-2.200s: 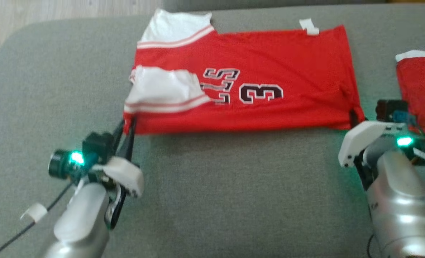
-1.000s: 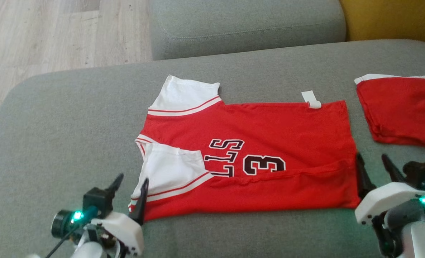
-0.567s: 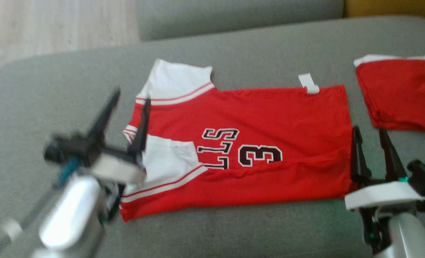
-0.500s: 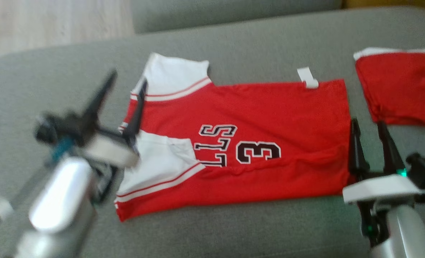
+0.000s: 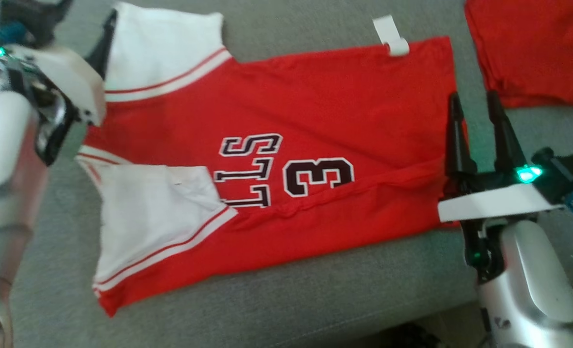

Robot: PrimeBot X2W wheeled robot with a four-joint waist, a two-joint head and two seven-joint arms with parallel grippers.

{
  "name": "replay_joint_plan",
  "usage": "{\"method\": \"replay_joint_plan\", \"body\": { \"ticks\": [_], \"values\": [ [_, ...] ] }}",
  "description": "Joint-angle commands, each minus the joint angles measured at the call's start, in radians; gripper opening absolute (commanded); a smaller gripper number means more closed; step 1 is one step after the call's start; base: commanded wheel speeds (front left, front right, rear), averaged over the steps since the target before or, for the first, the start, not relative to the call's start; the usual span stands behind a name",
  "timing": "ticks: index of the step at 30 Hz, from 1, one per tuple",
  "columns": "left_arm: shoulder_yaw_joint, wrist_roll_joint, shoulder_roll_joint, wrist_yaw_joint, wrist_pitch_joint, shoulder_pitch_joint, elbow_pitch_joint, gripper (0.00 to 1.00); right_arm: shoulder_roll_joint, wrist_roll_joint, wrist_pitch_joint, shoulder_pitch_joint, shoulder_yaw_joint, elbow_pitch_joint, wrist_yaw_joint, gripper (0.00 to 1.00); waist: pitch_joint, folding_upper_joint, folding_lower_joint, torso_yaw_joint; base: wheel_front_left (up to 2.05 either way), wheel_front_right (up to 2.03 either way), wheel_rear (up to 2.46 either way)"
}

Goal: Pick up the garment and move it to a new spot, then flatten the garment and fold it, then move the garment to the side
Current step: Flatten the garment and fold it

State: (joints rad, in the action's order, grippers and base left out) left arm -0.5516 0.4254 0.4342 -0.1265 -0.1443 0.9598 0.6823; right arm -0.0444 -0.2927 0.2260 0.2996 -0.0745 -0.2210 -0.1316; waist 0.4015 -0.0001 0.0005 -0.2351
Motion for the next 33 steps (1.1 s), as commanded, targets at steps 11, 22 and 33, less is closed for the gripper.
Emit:
{"method": "replay_joint_plan", "body": {
  "ticks": [11, 22, 33],
  "values": [
    [-0.057, 0.127, 0.069, -0.004, -0.048, 0.146, 0.120, 1.00, -0.006, -0.039, 0.028, 0.047, -0.051, -0.020, 0.001, 1.00, 0.110, 0.0001, -0.0005, -0.091, 0.00, 0.00, 0.00],
    [-0.117, 0.183, 0.061, -0.004, -0.070, 0.211, 0.233, 1.00, -0.006, -0.037, 0.034, 0.049, -0.051, -0.028, 0.001, 1.00, 0.129, 0.0001, -0.0005, -0.098, 0.00, 0.00, 0.00],
    [-0.236, 0.297, 0.065, -0.004, -0.080, 0.199, 0.182, 0.00, -0.006, -0.017, 0.035, 0.054, -0.033, -0.046, 0.001, 1.00, 0.087, 0.0001, -0.0005, -0.065, 0.00, 0.00, 0.00]
  ]
}}
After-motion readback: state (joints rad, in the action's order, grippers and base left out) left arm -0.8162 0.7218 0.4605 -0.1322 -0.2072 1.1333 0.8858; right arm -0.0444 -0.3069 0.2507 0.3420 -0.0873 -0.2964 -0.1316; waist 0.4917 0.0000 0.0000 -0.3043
